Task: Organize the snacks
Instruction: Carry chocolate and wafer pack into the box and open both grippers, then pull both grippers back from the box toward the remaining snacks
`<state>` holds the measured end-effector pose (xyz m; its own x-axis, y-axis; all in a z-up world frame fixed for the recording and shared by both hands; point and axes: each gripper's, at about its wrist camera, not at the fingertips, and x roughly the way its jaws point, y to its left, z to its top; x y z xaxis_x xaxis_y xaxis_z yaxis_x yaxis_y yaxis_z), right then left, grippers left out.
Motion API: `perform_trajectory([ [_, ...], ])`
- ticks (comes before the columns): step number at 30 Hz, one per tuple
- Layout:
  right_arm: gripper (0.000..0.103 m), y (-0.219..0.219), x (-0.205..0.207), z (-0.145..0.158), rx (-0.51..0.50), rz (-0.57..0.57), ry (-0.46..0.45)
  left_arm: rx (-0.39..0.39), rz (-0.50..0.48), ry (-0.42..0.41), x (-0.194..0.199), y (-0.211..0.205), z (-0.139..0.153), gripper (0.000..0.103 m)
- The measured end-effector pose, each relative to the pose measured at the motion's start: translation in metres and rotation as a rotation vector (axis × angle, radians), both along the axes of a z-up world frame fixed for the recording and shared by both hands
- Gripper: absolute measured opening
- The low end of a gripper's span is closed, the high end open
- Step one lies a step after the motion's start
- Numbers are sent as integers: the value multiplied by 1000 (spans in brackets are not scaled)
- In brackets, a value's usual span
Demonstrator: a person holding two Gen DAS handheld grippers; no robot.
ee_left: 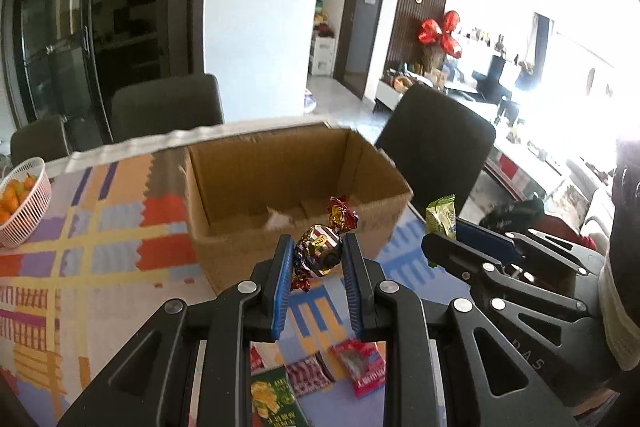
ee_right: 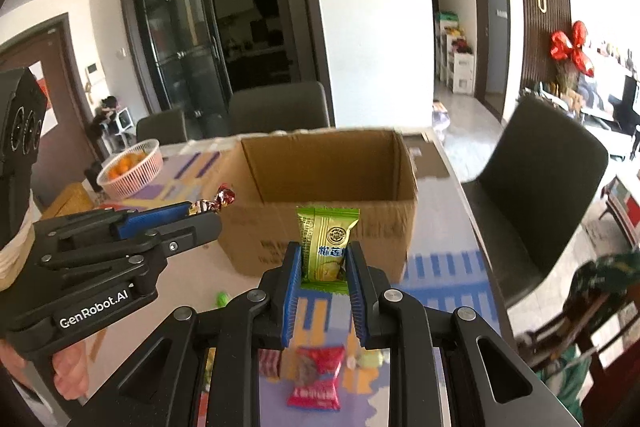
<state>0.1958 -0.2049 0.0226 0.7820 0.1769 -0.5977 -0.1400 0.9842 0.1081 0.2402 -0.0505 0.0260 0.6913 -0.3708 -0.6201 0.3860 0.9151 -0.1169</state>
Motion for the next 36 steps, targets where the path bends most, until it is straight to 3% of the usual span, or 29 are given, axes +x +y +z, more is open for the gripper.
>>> perform_trajectory([
  [12,24,9,44,29,0,16,-33,13,40,-12,42,12,18,25],
  [27,24,12,109,14,-61,27,45,82,72,38,101,7,7,27],
  [29,26,10,115,13,-60,19,55,89,89,29,101,7,7,35],
  [31,40,9,117,12,-64,7,66,83,93,29,98,10,8,35],
  [36,41,5,107,12,-65,-9,58,99,123,8,82,17,9,41],
])
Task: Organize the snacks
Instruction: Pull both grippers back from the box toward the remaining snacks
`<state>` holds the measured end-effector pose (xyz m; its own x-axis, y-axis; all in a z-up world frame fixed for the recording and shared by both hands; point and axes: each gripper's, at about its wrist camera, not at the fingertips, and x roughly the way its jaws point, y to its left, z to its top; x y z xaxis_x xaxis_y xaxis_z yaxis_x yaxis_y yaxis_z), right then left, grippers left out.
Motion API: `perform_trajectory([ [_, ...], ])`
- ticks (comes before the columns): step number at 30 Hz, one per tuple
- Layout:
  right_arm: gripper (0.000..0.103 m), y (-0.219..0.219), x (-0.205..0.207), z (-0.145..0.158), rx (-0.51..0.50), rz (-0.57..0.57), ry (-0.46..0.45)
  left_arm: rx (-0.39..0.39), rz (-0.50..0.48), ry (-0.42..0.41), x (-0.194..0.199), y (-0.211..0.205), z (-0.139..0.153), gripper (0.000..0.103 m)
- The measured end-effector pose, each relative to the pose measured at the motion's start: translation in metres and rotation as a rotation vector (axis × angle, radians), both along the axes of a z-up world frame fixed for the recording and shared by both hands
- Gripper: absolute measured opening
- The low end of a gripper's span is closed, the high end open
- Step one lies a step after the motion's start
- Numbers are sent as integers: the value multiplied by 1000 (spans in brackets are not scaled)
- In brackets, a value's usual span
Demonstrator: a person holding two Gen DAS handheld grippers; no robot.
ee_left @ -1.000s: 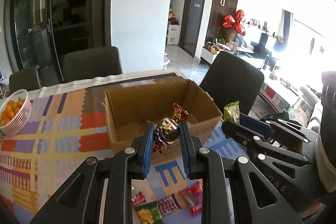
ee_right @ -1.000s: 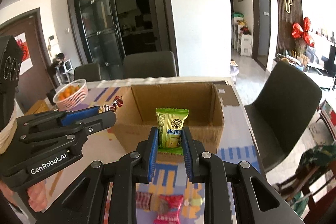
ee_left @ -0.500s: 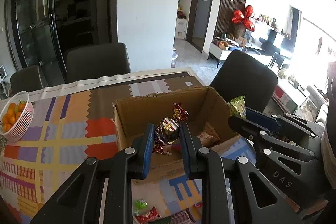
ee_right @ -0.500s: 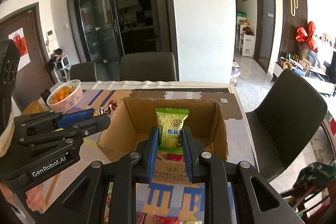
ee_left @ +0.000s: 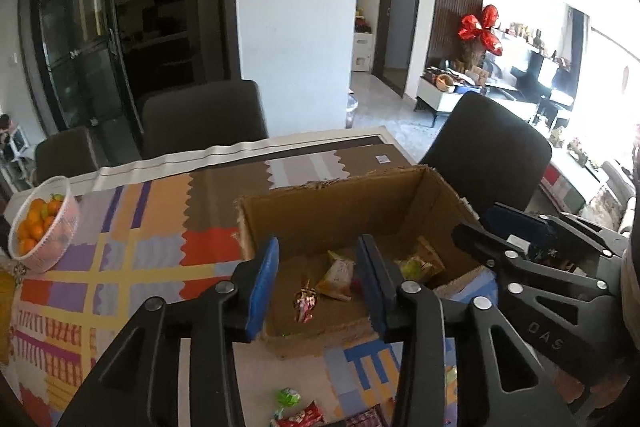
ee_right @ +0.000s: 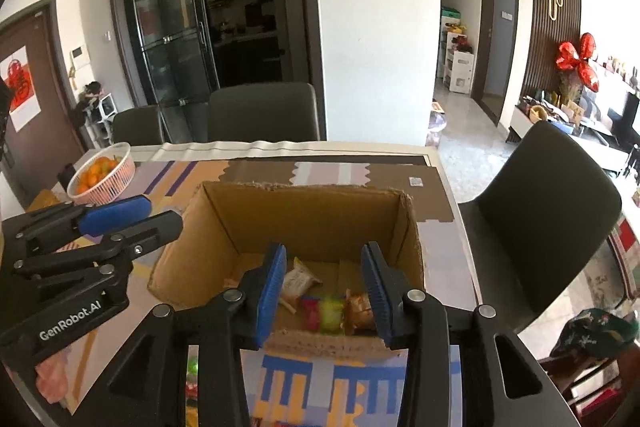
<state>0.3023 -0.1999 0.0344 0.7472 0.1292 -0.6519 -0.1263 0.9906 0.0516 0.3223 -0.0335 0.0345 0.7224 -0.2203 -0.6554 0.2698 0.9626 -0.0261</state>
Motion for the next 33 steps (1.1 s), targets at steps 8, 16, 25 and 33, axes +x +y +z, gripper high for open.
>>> perform_trajectory([
  [8,48,1,-38,-1,5,6,-29,1,28,-31,-41,9,0,46],
  [16,53,6,-75,-7,-14,22,-53,-14,15,-46,-83,14,-8,49],
  [25,60,5,-107,-24,1,37,-38,-26,19,7,-117,18,-37,52],
  [33,60,8,-125,-56,-21,30,26,-33,29,107,-133,25,-75,53],
])
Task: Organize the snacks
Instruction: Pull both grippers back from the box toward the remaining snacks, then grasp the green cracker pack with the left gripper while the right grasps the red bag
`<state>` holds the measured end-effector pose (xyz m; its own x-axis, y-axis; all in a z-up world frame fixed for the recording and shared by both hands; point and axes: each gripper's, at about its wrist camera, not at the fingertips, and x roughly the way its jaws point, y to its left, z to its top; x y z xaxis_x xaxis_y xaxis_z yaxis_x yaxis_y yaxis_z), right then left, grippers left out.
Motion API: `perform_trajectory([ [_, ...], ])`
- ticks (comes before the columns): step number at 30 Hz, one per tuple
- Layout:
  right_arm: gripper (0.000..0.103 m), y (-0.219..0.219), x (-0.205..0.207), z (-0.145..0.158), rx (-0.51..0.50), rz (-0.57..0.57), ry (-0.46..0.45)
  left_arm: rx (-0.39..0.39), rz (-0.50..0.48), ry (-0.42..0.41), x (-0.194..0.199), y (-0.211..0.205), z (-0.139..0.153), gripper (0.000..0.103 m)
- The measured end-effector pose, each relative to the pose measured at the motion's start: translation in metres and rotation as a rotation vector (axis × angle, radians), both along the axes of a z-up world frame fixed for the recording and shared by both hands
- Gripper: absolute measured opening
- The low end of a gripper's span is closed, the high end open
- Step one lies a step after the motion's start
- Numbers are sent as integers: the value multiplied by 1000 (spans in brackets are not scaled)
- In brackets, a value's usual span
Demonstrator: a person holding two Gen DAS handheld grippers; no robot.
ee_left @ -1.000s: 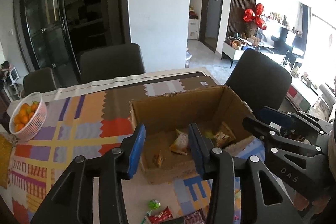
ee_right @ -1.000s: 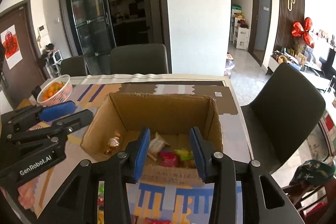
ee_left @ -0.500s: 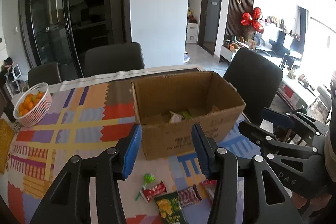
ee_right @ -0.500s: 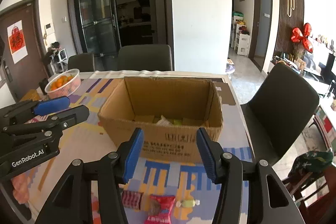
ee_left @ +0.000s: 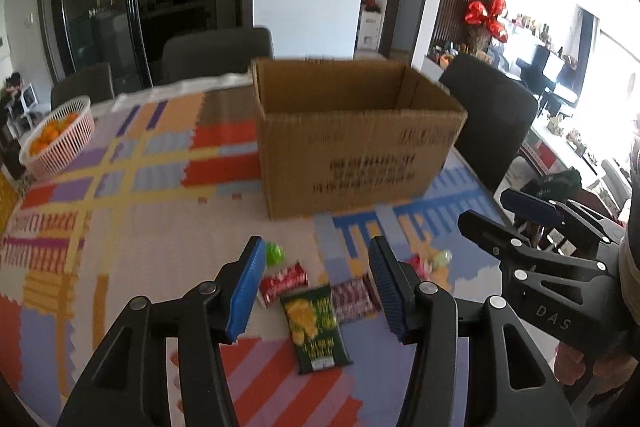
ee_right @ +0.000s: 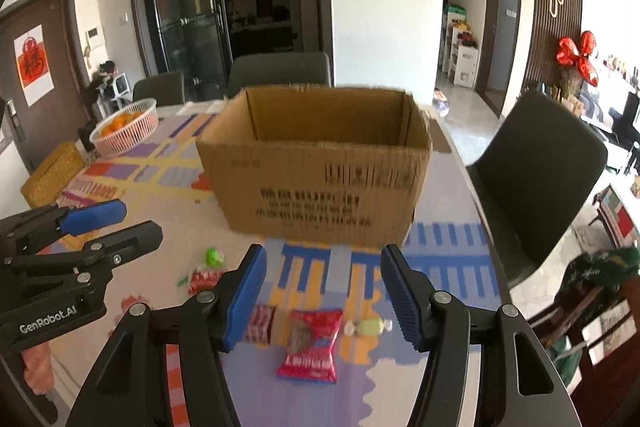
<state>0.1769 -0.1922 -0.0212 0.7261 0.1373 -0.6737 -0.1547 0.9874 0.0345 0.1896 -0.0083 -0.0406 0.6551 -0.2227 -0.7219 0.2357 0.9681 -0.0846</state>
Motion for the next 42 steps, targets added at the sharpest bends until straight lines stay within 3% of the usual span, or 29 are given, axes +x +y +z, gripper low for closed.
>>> perform_trajectory([
  [17,60,11,-9,-73,-30,14,198,-12,-2,201,-10,3,-80,53],
  [28,60,8,4,-108,-43,-8,287,-5,-4,259,4,-2,-112,53],
  [42,60,18,21,-124,-69,7,327,-18,12,284,23,-4,-126,50],
])
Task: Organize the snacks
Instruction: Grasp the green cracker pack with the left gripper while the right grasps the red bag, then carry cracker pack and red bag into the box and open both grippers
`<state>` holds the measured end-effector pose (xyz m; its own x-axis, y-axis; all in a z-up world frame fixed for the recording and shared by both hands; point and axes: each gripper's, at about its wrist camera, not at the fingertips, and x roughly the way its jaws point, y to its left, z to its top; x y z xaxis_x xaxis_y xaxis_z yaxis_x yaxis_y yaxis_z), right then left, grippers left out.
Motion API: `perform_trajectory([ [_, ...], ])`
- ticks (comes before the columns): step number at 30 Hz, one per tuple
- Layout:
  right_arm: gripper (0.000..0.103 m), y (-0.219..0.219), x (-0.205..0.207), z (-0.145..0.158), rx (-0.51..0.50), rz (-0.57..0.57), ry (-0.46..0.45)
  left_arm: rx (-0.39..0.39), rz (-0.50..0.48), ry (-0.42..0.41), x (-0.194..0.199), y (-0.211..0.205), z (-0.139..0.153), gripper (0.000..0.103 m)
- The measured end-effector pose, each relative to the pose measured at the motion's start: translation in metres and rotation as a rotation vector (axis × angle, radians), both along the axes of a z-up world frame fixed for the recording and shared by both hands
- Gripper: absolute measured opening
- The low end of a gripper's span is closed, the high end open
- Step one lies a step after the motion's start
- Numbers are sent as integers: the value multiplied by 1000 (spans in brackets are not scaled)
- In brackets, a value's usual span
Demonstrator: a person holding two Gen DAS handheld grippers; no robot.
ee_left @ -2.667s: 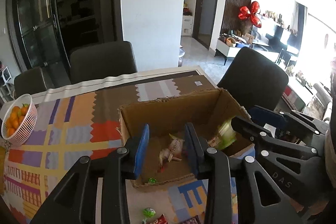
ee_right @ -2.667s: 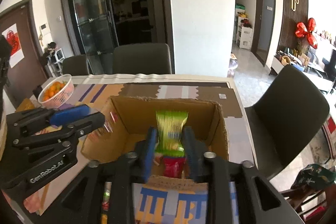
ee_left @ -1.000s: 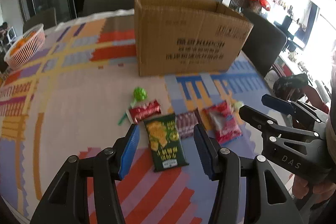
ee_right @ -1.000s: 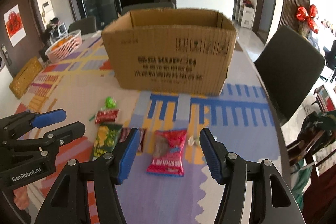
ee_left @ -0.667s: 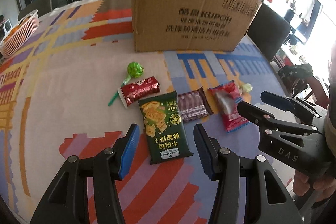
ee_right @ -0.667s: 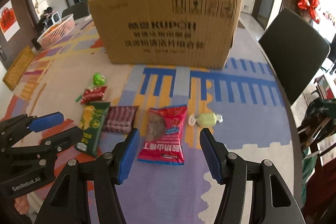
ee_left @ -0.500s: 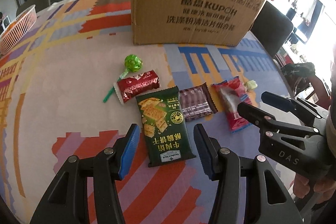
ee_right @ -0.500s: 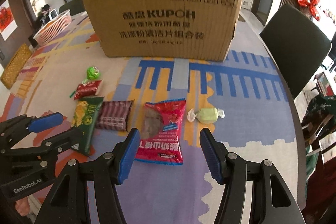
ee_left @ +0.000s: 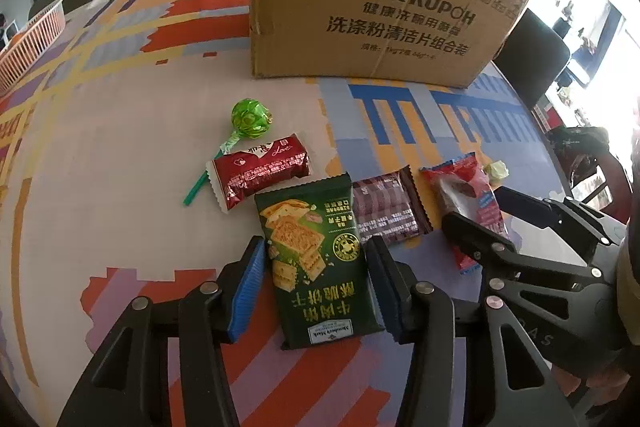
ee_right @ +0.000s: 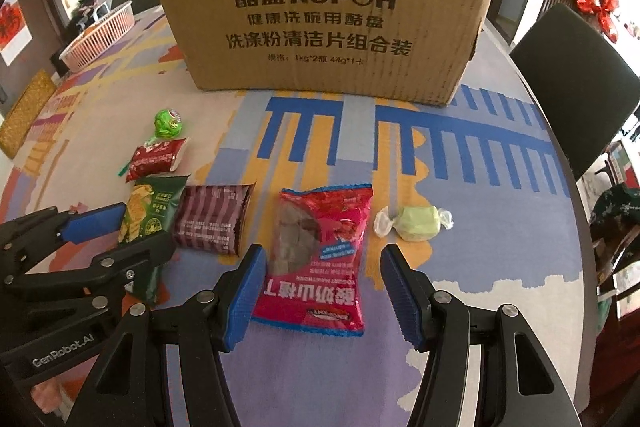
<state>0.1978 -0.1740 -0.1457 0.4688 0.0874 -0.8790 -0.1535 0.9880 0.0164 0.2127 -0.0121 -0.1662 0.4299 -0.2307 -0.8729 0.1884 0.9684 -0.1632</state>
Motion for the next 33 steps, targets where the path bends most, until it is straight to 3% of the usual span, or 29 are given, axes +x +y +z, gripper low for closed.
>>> perform_trajectory([
  [6,59,6,1,-8,-35,5,1,6,0,-3,2,0,-1,46],
  [9,48,9,-1,-8,-25,16,-1,8,-1,-5,3,0,-1,44],
  [13,44,10,-4,-8,-28,14,-5,2,7,-2,3,1,-1,43],
  [19,43,7,-9,-3,-12,6,-8,15,12,-34,-4,0,8,43],
  [33,43,-6,-28,57,41,-2,-152,-17,4,-174,-18,-2,68,43],
])
